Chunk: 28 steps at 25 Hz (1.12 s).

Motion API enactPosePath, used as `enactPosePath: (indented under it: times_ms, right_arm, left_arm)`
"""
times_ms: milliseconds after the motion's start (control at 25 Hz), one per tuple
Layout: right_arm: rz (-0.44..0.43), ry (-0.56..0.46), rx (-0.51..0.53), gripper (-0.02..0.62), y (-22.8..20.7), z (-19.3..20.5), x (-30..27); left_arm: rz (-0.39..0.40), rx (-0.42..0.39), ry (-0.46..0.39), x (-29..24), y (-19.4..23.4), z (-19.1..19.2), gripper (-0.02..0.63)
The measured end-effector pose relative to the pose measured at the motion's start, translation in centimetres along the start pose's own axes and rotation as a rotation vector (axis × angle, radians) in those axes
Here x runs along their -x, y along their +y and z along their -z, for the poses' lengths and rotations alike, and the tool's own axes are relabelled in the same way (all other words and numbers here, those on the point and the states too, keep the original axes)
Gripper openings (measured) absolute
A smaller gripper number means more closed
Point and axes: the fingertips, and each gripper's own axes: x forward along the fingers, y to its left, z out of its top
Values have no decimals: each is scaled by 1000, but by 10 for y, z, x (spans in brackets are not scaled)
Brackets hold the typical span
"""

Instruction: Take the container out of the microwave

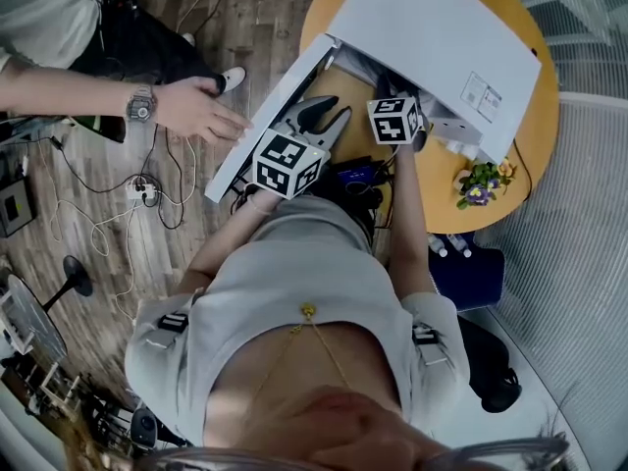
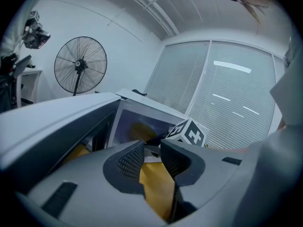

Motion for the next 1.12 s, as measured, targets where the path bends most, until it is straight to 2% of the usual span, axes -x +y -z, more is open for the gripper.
enactPosePath:
  times_ms: [1120]
  right_arm:
    - [28,-33,25,35,0,6,39]
  left_arm:
    - [41,-23,-21,4,-17,-4,114]
